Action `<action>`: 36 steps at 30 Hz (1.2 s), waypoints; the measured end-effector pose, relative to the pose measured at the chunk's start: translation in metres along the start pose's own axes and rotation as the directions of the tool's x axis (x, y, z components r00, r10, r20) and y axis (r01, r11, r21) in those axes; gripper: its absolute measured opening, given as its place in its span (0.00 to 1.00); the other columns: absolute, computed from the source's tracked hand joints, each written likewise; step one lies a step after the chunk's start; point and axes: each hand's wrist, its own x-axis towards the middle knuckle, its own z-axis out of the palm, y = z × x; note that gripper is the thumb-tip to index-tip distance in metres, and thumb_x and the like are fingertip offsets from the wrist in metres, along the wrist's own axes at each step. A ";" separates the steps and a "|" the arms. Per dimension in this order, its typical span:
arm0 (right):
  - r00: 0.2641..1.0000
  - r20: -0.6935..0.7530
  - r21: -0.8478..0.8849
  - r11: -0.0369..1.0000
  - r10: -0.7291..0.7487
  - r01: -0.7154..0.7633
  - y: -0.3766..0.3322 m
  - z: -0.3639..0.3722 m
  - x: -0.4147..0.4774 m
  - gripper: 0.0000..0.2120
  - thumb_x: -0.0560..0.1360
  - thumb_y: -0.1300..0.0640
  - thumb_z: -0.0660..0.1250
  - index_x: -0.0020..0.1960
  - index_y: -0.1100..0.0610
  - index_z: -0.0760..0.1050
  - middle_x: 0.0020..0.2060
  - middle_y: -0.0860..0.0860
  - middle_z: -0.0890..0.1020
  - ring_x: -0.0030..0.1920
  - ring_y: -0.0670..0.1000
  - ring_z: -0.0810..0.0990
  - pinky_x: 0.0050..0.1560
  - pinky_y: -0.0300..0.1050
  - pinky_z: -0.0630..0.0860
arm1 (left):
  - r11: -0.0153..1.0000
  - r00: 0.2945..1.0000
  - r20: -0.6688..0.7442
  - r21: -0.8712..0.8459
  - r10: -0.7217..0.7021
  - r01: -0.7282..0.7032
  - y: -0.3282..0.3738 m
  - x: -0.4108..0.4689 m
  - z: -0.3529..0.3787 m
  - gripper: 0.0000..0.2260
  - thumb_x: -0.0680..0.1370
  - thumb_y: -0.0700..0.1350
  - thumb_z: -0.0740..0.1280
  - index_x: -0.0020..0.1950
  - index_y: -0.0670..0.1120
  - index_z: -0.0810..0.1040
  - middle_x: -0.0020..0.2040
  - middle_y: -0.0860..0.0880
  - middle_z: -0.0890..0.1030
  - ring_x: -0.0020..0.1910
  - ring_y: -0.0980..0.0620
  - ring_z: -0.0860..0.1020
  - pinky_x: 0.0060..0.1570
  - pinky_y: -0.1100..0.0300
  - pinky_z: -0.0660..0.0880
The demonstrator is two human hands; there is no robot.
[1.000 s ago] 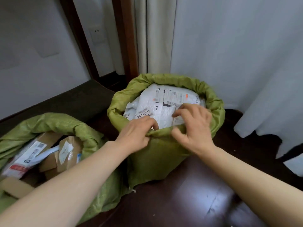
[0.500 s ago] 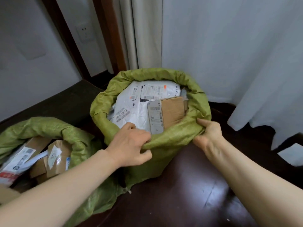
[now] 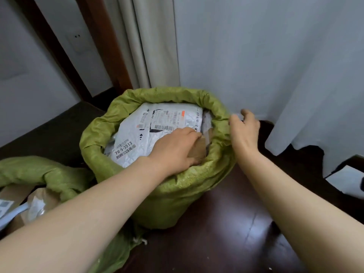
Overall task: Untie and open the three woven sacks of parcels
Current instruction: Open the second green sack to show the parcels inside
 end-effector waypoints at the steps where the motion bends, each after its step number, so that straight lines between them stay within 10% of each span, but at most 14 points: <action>1: 0.995 0.089 -0.125 0.990 -0.053 0.064 -0.005 0.005 0.008 0.31 0.75 0.48 0.63 0.74 0.57 0.58 0.73 0.58 0.59 0.71 0.58 0.63 0.69 0.52 0.62 | 1.000 1.000 0.016 -0.001 -0.004 0.004 0.001 0.002 -0.001 0.30 0.73 0.56 0.69 0.72 0.51 0.63 0.68 0.53 0.67 0.67 0.51 0.66 0.60 0.53 0.70; 4: 0.953 0.243 -0.377 0.887 -0.183 0.267 -0.001 0.023 0.031 0.20 0.75 0.50 0.66 0.63 0.58 0.72 0.60 0.59 0.76 0.61 0.59 0.74 0.56 0.50 0.71 | 0.984 0.996 0.057 -0.164 -0.063 0.071 0.002 0.008 -0.004 0.21 0.73 0.55 0.66 0.64 0.50 0.74 0.62 0.52 0.75 0.63 0.50 0.71 0.59 0.53 0.71; 6: 0.966 0.162 -0.209 0.949 -0.203 0.234 0.006 0.032 0.043 0.07 0.75 0.56 0.65 0.45 0.59 0.78 0.41 0.56 0.81 0.45 0.55 0.79 0.45 0.48 0.72 | 0.895 0.979 0.031 -0.400 -0.201 0.196 -0.003 0.019 -0.013 0.14 0.75 0.53 0.63 0.54 0.47 0.81 0.55 0.48 0.81 0.57 0.48 0.76 0.58 0.52 0.73; 10: 0.945 0.289 0.411 0.872 0.152 -0.266 0.011 0.033 0.057 0.08 0.78 0.56 0.64 0.41 0.58 0.77 0.39 0.55 0.80 0.35 0.50 0.79 0.38 0.43 0.78 | 0.928 0.939 -0.198 -0.306 -0.281 0.213 -0.041 0.063 -0.031 0.20 0.80 0.49 0.60 0.72 0.47 0.68 0.73 0.44 0.67 0.72 0.47 0.64 0.71 0.56 0.59; 14: 0.716 0.632 0.350 0.715 0.296 -0.605 0.025 0.025 0.064 0.16 0.79 0.49 0.60 0.48 0.60 0.79 0.41 0.57 0.83 0.38 0.53 0.83 0.37 0.47 0.82 | 0.976 0.979 -0.018 0.069 -0.204 0.205 -0.076 0.107 -0.029 0.27 0.80 0.56 0.56 0.77 0.53 0.52 0.78 0.47 0.54 0.77 0.47 0.50 0.73 0.46 0.42; 17: 0.681 0.667 0.351 0.677 0.304 -0.646 0.032 0.026 0.070 0.18 0.78 0.46 0.61 0.47 0.61 0.79 0.42 0.57 0.82 0.38 0.54 0.82 0.41 0.49 0.81 | 0.985 0.985 -0.004 -0.017 -0.175 0.175 -0.084 0.130 -0.019 0.16 0.80 0.55 0.58 0.62 0.48 0.74 0.59 0.44 0.78 0.64 0.46 0.72 0.66 0.51 0.59; 20: 0.655 0.682 0.326 0.667 0.325 -0.670 0.035 0.025 0.071 0.20 0.77 0.46 0.62 0.49 0.63 0.80 0.42 0.58 0.84 0.37 0.56 0.84 0.39 0.51 0.82 | 0.917 0.957 0.035 -0.277 -0.289 0.287 -0.089 0.149 -0.027 0.17 0.77 0.58 0.62 0.43 0.44 0.78 0.35 0.47 0.77 0.44 0.46 0.76 0.43 0.59 0.68; 23: 0.836 0.416 0.222 0.852 0.357 -0.474 0.036 0.028 0.071 0.19 0.73 0.45 0.68 0.45 0.63 0.80 0.45 0.60 0.83 0.42 0.57 0.82 0.49 0.52 0.80 | 0.875 0.894 0.131 -0.187 -0.429 0.447 -0.098 0.166 -0.036 0.24 0.77 0.59 0.62 0.57 0.40 0.78 0.51 0.42 0.78 0.53 0.44 0.76 0.50 0.58 0.69; 27: 0.996 0.047 -0.181 0.980 -0.077 0.085 0.033 0.034 0.071 0.11 0.75 0.48 0.65 0.48 0.55 0.77 0.47 0.54 0.81 0.51 0.55 0.79 0.48 0.46 0.73 | 0.894 0.894 -0.018 -0.030 -0.448 0.447 -0.097 0.162 -0.018 0.22 0.81 0.55 0.54 0.65 0.41 0.72 0.64 0.38 0.74 0.64 0.40 0.71 0.59 0.52 0.67; 31: 0.964 0.162 -0.176 0.955 -0.212 0.240 0.020 0.026 0.058 0.15 0.76 0.46 0.63 0.61 0.49 0.75 0.58 0.53 0.75 0.60 0.50 0.74 0.56 0.39 0.66 | 0.943 0.899 -0.309 0.016 -0.311 0.332 -0.086 0.112 -0.023 0.17 0.80 0.54 0.55 0.67 0.51 0.71 0.64 0.43 0.71 0.65 0.42 0.66 0.63 0.50 0.61; 36: 0.880 0.419 -0.298 0.882 -0.222 0.365 0.018 0.028 0.033 0.29 0.77 0.55 0.63 0.75 0.47 0.59 0.72 0.52 0.63 0.72 0.51 0.63 0.66 0.39 0.59 | 0.896 0.874 0.197 0.079 -0.444 0.437 -0.098 0.027 -0.022 0.35 0.70 0.72 0.57 0.74 0.62 0.54 0.77 0.49 0.52 0.76 0.43 0.50 0.70 0.39 0.48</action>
